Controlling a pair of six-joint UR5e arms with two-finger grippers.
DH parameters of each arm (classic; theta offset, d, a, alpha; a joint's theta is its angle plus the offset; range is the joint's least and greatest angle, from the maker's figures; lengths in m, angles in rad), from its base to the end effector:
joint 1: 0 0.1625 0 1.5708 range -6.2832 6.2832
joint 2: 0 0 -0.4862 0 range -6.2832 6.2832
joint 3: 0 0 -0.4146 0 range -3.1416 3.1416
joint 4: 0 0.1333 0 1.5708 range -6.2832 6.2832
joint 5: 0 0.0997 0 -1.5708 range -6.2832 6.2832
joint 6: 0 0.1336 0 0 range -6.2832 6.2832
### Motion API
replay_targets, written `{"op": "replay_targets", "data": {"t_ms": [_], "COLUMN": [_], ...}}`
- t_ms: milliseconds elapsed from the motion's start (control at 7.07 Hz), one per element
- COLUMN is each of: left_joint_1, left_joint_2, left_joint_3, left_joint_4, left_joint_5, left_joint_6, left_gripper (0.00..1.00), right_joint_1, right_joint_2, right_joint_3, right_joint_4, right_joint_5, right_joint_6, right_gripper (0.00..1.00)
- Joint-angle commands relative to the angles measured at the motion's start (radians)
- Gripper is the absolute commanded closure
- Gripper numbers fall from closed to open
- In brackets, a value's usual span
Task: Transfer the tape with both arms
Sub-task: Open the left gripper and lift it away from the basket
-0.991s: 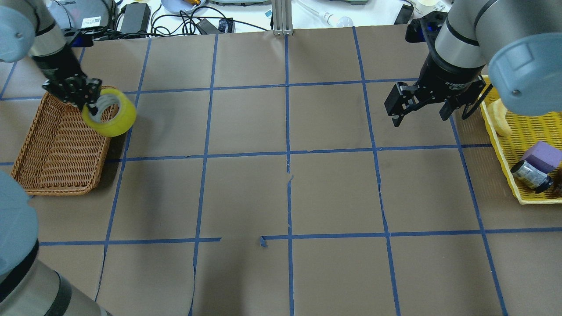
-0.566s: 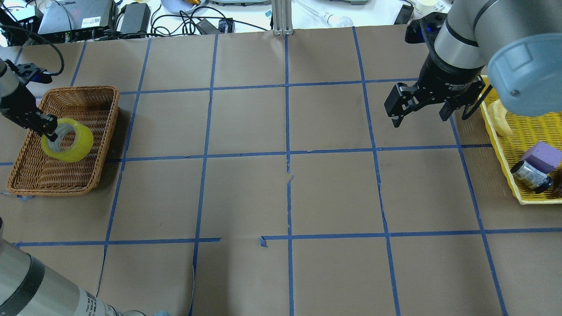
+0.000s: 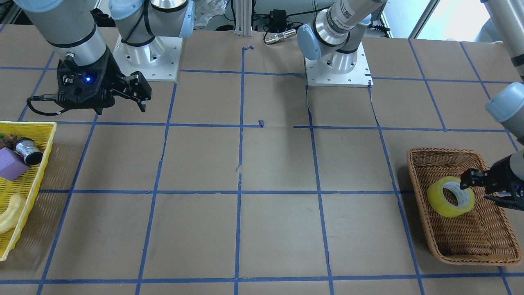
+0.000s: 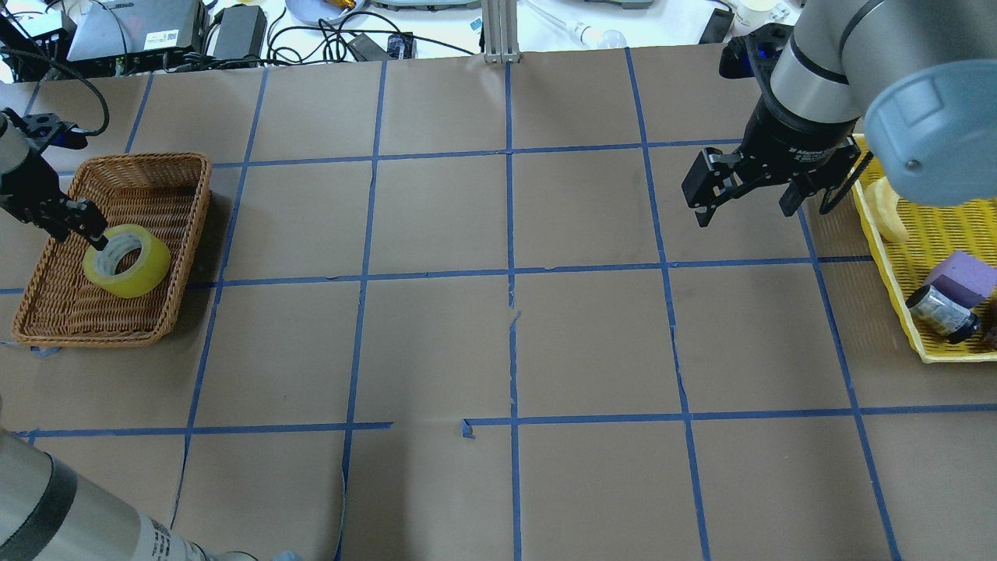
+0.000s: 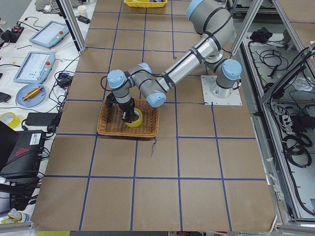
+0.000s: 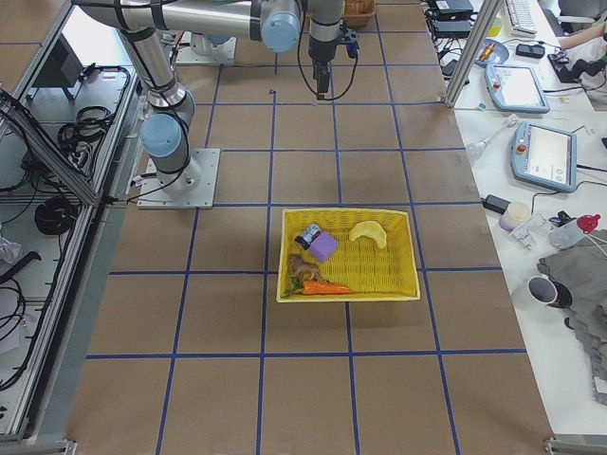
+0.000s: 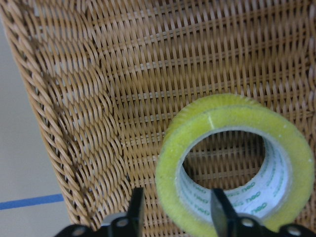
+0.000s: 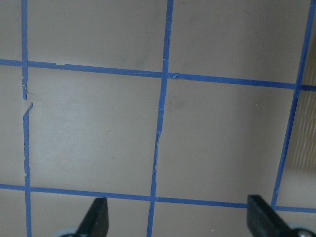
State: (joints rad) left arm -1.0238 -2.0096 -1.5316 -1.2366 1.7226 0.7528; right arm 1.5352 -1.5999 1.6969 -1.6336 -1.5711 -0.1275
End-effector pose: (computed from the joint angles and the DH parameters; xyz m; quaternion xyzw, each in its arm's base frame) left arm 0.2568 -0.6391 0.3030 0.1048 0.9911 0.0718 0.0406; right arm 0.1156 -0.4980 0.4714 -0.0459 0.9988 0.0171 0.0012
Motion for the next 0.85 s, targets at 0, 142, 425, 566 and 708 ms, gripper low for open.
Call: {"op": "replay_targets", "data": {"t_ms": [0, 142, 425, 566, 708], "left_joint_1": [-0.163, -0.233, -0.463, -0.58, -0.666], "left_joint_2": [0.186, 0.274, 0.389, 0.385, 0.382], "left_joint_3": [0.022, 0.048, 0.057, 0.062, 0.062], "left_joint_4": [-0.281, -0.431, -0.489, -0.469, -0.395], "left_joint_5": [-0.047, -0.111, -0.107, -0.106, -0.116], "left_joint_6": [-0.295, -0.461, -0.832, -0.984, -1.018], "left_gripper": [0.0, 0.0, 0.0, 0.0, 0.0], "right_joint_1": [-0.001, 0.002, 0.005, 0.009, 0.01], "right_joint_2": [0.0, 0.002, -0.046, -0.037, -0.034], "right_joint_3": [0.001, 0.0, -0.038, -0.025, -0.013], "right_joint_4": [0.0, -0.003, 0.0, 0.0, 0.001], "right_joint_5": [0.002, 0.016, 0.026, 0.035, 0.014], "right_joint_6": [0.006, 0.002, 0.002, -0.006, -0.007], "right_gripper": [0.0, 0.0, 0.0, 0.0, 0.0]}}
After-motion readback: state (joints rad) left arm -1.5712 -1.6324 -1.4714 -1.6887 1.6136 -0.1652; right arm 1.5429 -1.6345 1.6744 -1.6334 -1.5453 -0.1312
